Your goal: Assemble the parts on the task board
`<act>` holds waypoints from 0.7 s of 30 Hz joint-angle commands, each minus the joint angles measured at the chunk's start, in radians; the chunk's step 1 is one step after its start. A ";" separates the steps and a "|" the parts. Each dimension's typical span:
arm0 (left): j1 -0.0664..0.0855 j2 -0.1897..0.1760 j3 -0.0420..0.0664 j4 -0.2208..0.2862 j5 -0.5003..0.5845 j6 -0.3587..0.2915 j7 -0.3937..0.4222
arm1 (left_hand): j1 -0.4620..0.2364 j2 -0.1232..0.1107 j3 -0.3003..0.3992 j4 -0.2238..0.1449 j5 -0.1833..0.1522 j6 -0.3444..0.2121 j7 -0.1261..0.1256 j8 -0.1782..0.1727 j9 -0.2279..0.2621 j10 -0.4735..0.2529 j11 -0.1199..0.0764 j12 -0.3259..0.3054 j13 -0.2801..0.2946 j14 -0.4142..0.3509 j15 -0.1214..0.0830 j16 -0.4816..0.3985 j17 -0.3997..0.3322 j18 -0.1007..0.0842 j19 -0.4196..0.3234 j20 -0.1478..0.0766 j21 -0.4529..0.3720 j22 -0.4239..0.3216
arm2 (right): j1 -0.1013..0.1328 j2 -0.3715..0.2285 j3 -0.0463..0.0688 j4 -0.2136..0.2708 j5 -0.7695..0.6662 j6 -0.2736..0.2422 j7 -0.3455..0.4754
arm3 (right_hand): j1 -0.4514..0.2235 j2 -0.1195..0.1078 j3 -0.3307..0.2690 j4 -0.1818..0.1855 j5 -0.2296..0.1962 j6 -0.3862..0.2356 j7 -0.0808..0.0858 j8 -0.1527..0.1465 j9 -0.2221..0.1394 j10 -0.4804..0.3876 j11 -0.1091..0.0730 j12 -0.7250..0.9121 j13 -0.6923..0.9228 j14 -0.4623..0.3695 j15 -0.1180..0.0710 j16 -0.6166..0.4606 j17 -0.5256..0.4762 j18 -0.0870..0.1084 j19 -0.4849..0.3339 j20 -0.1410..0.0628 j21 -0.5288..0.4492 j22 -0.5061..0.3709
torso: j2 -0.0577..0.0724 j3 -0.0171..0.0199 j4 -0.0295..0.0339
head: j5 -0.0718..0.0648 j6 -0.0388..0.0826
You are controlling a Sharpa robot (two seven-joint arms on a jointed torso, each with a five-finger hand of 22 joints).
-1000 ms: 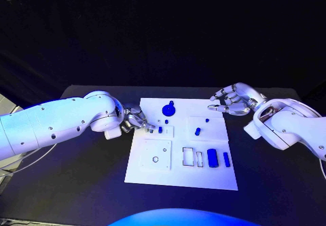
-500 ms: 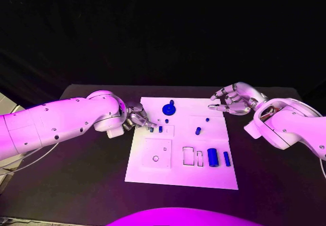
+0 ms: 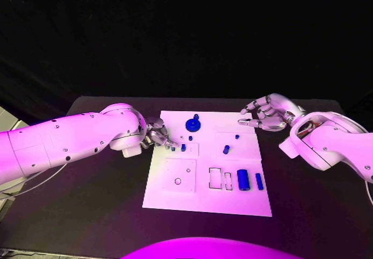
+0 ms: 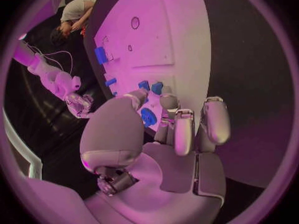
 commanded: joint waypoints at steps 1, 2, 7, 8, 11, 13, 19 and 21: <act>0.000 0.007 0.000 0.001 -0.022 0.015 -0.015 | -0.003 0.007 -0.003 -0.001 0.006 -0.002 -0.007 0.005 0.004 0.003 -0.006 0.007 0.003 0.090 0.000 0.002 0.219 0.007 0.005 -0.003 0.004 0.003 | -0.001 0.001 0.000 0.001 -0.005 0.003 0.008 | 0.003 0.009 -0.005 -0.002 0.005 -0.004 0.000 0.005 -0.002 0.004 -0.004 0.003 0.077 0.055 0.001 -0.003 0.060 0.011 0.029 0.003 0.001 0.156 | 0.001 0.0008 -0.0003 | 0.002 0.001; 0.000 0.009 0.000 0.001 -0.019 0.013 -0.015 | -0.002 0.008 -0.001 -0.001 0.006 -0.002 -0.008 0.007 0.006 0.003 -0.007 0.007 0.003 0.090 -0.001 0.002 0.219 0.007 0.004 -0.004 0.004 0.002 | -0.001 0.001 0.000 0.001 -0.005 0.003 0.008 | 0.003 0.009 -0.005 -0.002 0.005 -0.004 0.000 0.005 -0.002 0.004 -0.004 0.003 0.077 0.055 0.001 -0.003 0.060 0.011 0.029 0.003 0.001 0.156 | 0.001 0.0007 -0.0005 | 0.003 0.001; 0.000 0.015 0.000 0.000 -0.011 0.006 -0.014 | 0.004 0.010 0.005 -0.003 0.006 -0.005 -0.010 0.014 0.012 0.006 -0.009 0.010 0.006 0.091 -0.003 0.004 0.222 0.006 0.006 -0.005 0.005 0.004 | -0.001 0.002 0.000 0.000 -0.005 0.003 0.008 | 0.003 0.009 -0.005 -0.002 0.005 -0.004 0.000 0.005 -0.002 0.004 -0.004 0.003 0.077 0.055 0.001 -0.003 0.060 0.011 0.029 0.003 0.001 0.156 | -0.001 0.0002 0.0002 | 0.001 -0.001; 0.000 0.016 0.000 -0.001 -0.010 0.005 -0.014 | 0.007 0.010 0.007 -0.003 0.006 -0.006 -0.011 0.016 0.014 0.006 -0.009 0.010 0.007 0.092 -0.003 0.004 0.222 0.006 0.006 -0.006 0.005 0.004 | -0.001 0.002 0.000 0.000 -0.005 0.003 0.008 | 0.003 0.009 -0.005 -0.002 0.005 -0.004 0.000 0.005 -0.002 0.004 -0.004 0.003 0.077 0.055 0.001 -0.003 0.060 0.011 0.029 0.003 0.001 0.156 | 0.000 0.0004 0.0004 | 0.001 -0.001; 0.000 0.019 0.000 -0.003 -0.009 0.004 -0.014 | 0.013 0.011 0.011 -0.004 0.006 -0.008 -0.012 0.020 0.018 0.007 -0.010 0.011 0.007 0.092 -0.004 0.005 0.223 0.006 0.007 -0.007 0.005 0.005 | -0.001 0.002 0.000 0.000 -0.005 0.003 0.008 | 0.003 0.009 -0.005 -0.002 0.005 -0.004 0.000 0.005 -0.002 0.004 -0.004 0.003 0.077 0.055 0.001 -0.003 0.060 0.011 0.029 0.003 0.001 0.156 | 0.000 0.0007 0.0006 | 0.001 -0.002; 0.000 0.022 0.000 -0.005 -0.008 0.006 -0.014 | 0.017 0.012 0.015 -0.004 0.006 -0.008 -0.013 0.023 0.021 0.008 -0.011 0.012 0.008 0.092 -0.005 0.005 0.224 0.006 0.009 -0.007 0.007 0.007 | -0.001 0.002 0.000 0.000 -0.005 0.004 0.008 | 0.003 0.009 -0.005 -0.002 0.005 -0.004 0.000 0.005 -0.002 0.004 -0.004 0.003 0.077 0.055 0.001 -0.003 0.060 0.011 0.029 0.003 0.001 0.156 | -0.001 0.0008 0.0004 | 0.001 -0.002; -0.002 0.028 0.000 -0.012 -0.008 0.014 -0.017 | 0.031 0.015 0.029 -0.005 0.005 -0.011 -0.015 0.032 0.029 0.010 -0.014 0.013 0.009 0.093 -0.007 0.007 0.227 0.005 0.010 -0.009 0.007 0.009 | -0.001 0.002 0.000 0.000 -0.005 0.004 0.008 | 0.008 0.010 -0.004 -0.001 0.005 -0.005 0.000 0.009 -0.003 0.006 -0.004 0.005 0.077 0.056 0.001 -0.004 0.061 0.011 0.031 0.002 0.002 0.157 | 0.000 0.0006 -0.0001 | 0.001 -0.003; -0.003 0.030 0.000 -0.014 -0.007 0.018 -0.018 | 0.033 0.015 0.031 -0.005 0.005 -0.011 -0.016 0.033 0.030 0.011 -0.014 0.014 0.011 0.094 -0.007 0.007 0.228 0.005 0.010 -0.010 0.007 0.008 | -0.001 0.002 0.000 0.000 -0.005 0.004 0.008 | 0.008 0.010 -0.004 -0.001 0.005 -0.005 0.000 0.009 -0.003 0.006 -0.004 0.005 0.077 0.056 0.001 -0.004 0.061 0.011 0.031 0.002 0.002 0.157 | 0.000 0.0004 0.0003 | 0.000 -0.003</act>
